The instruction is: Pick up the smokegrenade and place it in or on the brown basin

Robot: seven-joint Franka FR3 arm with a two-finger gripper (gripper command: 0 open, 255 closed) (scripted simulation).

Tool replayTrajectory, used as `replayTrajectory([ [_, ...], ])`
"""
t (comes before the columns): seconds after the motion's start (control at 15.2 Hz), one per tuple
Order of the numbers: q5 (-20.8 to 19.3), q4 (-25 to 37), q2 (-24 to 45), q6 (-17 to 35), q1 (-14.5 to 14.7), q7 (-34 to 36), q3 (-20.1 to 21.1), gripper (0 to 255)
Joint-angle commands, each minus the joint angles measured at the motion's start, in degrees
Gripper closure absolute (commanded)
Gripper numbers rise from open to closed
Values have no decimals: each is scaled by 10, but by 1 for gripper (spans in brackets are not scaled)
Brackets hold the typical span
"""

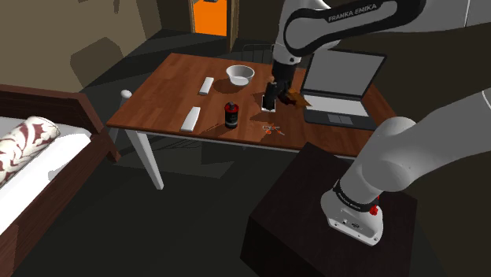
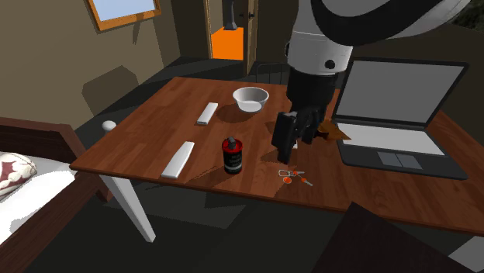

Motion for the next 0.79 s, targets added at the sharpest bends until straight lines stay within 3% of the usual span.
replayTrajectory([
  [0.0, -1, 2, 38, 48, 2, -15, -6, 0],
  [0.4, 8, 28, 162, 178, 7, -74, -29, 0],
  [0.73, 38, 75, 273, 267, 10, -133, -41, 0],
])
